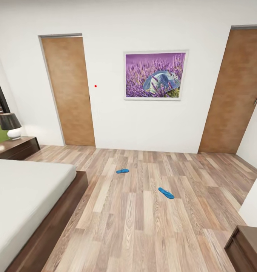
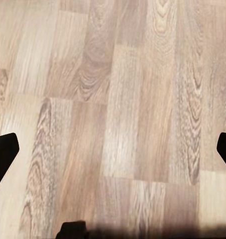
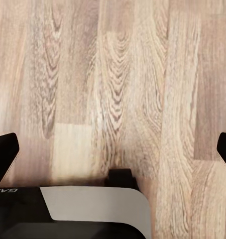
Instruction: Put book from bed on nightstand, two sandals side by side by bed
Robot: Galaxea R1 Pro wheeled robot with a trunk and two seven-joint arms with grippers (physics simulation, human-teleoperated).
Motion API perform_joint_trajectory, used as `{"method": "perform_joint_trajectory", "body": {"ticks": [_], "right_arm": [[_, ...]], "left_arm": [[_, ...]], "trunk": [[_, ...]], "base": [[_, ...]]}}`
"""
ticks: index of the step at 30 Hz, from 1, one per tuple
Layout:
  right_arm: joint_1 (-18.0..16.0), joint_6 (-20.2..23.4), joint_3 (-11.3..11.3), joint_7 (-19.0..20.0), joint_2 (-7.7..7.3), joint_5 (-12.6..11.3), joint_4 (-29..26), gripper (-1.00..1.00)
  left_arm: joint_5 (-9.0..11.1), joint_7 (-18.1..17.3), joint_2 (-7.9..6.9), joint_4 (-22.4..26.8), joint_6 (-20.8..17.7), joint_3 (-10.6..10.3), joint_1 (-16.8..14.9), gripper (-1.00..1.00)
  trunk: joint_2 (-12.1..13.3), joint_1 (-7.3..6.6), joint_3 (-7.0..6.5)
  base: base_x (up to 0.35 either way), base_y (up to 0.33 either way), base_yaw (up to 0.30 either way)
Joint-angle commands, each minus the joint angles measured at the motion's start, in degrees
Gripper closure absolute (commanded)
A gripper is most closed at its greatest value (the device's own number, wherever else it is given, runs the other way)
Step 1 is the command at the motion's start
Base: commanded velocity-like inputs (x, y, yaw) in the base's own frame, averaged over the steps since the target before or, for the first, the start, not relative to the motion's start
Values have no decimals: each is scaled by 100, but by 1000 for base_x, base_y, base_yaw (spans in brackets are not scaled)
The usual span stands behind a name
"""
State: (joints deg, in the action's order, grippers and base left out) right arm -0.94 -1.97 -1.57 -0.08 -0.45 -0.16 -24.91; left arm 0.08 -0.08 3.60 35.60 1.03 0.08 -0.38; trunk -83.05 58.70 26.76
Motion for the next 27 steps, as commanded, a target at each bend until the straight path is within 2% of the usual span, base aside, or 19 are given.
{"method": "perform_joint_trajectory", "body": {"ticks": [1,12,27], "right_arm": [[-3,-19,-10,-1,1,-2,4,-100],[-5,-20,-10,-1,1,-2,4,-100],[-3,-22,-10,-1,2,-2,4,-100]], "left_arm": [[1,-1,1,-1,11,3,-3,-100],[1,-1,-46,-1,11,7,-4,-100],[8,-1,-61,-1,11,7,-6,-100]], "trunk": [[-3,3,6],[-3,3,6],[-3,3,6]], "base": [[290,0,0],[290,59,-73],[266,174,-8]]}}
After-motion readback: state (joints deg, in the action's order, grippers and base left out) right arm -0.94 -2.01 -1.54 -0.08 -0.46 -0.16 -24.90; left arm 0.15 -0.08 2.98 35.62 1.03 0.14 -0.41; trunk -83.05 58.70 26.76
